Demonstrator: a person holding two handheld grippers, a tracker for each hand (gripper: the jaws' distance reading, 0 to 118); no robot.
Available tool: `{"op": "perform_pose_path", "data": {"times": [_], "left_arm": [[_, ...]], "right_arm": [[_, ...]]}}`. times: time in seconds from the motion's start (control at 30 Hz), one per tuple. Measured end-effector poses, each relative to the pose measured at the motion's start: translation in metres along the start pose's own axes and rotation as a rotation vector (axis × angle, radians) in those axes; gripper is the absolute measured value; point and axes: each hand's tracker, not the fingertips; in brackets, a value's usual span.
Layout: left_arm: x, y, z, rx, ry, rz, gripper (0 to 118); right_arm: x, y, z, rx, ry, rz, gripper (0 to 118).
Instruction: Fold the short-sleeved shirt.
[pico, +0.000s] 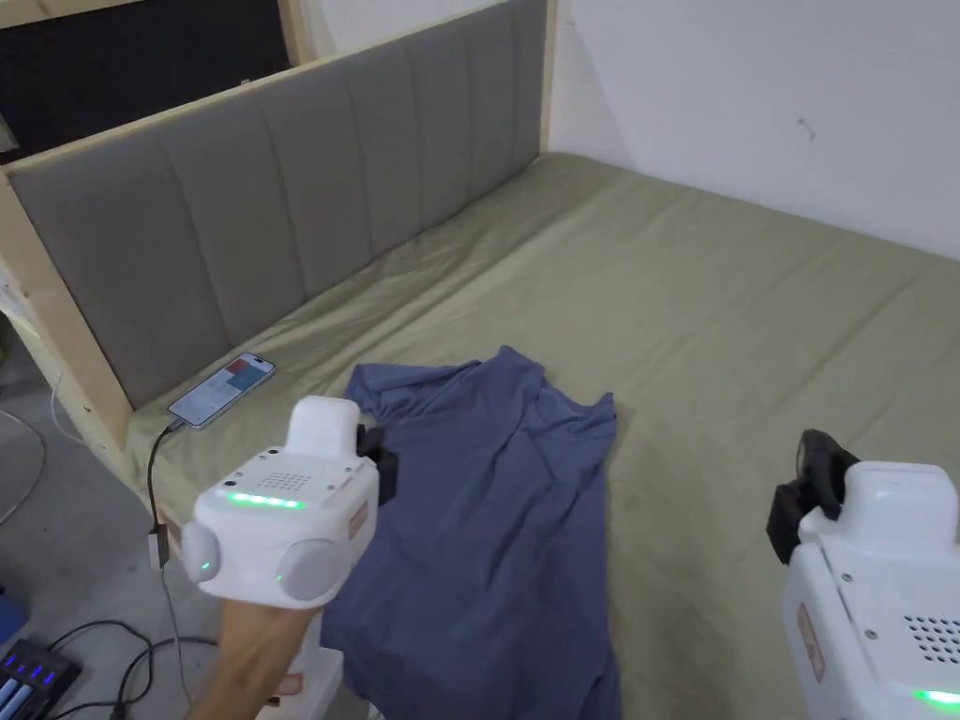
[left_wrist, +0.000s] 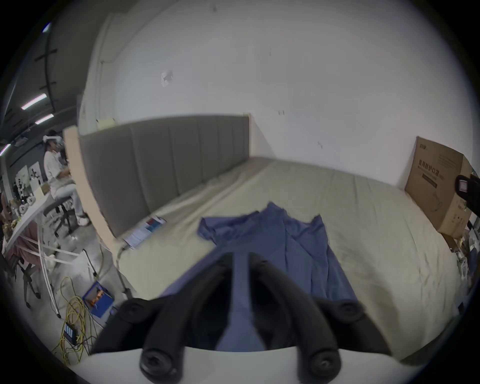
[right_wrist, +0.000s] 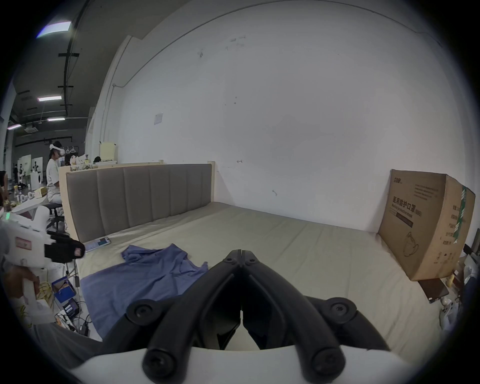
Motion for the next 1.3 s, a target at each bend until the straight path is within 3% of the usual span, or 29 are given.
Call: {"op": "perform_pose_path", "data": {"times": [0.07, 0.1, 0.43, 0.47, 0.57, 0.63, 0.67, 0.7, 0.73, 0.83, 0.97, 1.17, 1.3], "left_arm": [[0.009, 0.001, -0.029, -0.094, -0.024, -0.003, 95], [0.015, 0.0, -0.044, -0.136, -0.032, -0.008, 107], [0.066, -0.033, -0.159, -0.407, -0.043, -0.109, 106], [0.07, -0.036, -0.165, -0.435, -0.049, -0.122, 105], [0.082, -0.046, -0.177, -0.471, -0.05, -0.133, 69], [0.085, -0.044, -0.17, -0.442, -0.027, -0.129, 59], [0.085, -0.043, -0.168, -0.44, -0.051, -0.124, 43], [0.085, -0.042, -0.165, -0.423, -0.046, -0.136, 11], [0.085, -0.042, -0.161, -0.392, -0.006, -0.165, 1], [0.078, -0.033, -0.152, -0.417, -0.064, -0.107, 1], [0.078, -0.002, -0.111, -0.312, -0.157, -0.025, 1], [0.103, 0.048, -0.042, -0.193, -0.302, -0.011, 1], [0.144, 0.087, -0.001, -0.09, -0.405, -0.076, 1]], "right_arm": [[0.007, -0.005, -0.005, -0.017, -0.019, 0.001, 0], [0.01, -0.007, -0.007, -0.028, -0.03, 0.004, 0], [0.048, -0.033, -0.023, -0.123, -0.093, 0.044, 0], [0.051, -0.036, -0.023, -0.131, -0.099, 0.046, 0], [0.063, -0.042, -0.022, -0.152, -0.123, 0.05, 0], [0.07, -0.045, -0.02, -0.165, -0.135, 0.041, 0], [0.073, -0.045, -0.018, -0.167, -0.141, 0.037, 0], [0.077, -0.046, -0.016, -0.167, -0.145, 0.032, 0], [0.08, -0.046, -0.013, -0.168, -0.149, 0.029, 0], [0.088, -0.045, -0.005, -0.166, -0.16, 0.018, 0], [0.1, -0.041, 0.01, -0.147, -0.172, -0.012, 0], [0.123, -0.035, 0.039, -0.106, -0.207, -0.054, 0], [0.141, -0.031, 0.062, -0.08, -0.241, -0.069, 0]]}}
